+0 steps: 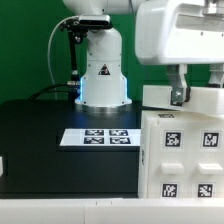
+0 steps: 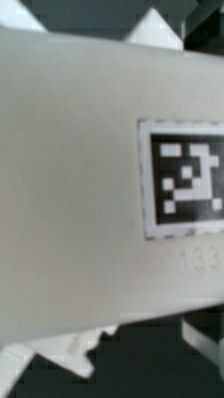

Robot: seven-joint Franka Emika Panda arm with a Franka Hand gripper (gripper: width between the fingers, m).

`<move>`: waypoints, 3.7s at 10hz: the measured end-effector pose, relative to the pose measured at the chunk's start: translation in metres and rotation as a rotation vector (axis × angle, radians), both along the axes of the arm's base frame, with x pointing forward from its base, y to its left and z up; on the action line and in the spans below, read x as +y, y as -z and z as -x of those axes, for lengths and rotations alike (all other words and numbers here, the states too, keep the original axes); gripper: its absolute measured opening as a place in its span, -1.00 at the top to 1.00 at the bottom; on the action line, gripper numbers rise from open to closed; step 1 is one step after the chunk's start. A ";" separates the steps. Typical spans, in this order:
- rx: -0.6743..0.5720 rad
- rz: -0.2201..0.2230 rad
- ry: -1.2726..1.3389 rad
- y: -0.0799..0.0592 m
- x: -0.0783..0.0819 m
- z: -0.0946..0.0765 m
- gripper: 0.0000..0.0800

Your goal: Assemble cabinet

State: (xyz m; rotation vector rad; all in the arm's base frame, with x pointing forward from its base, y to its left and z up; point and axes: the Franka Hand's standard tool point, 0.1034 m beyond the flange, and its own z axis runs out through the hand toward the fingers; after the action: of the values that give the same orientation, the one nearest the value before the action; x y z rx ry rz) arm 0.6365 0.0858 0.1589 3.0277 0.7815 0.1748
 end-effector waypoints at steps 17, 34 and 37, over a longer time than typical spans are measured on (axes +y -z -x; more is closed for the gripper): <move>-0.021 -0.342 1.717 -0.002 -0.012 -0.004 -0.39; 0.092 -0.132 0.601 -0.023 0.013 0.009 -0.99; 0.072 -0.076 0.215 -0.020 0.009 0.008 -0.99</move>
Offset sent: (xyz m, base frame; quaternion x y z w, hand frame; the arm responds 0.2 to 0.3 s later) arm 0.0000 0.0000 0.0000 0.0000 0.0000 0.1296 0.9916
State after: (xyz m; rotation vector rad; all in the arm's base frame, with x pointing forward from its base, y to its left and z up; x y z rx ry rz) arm 0.6288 0.0950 0.1792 3.1776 0.4570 0.0947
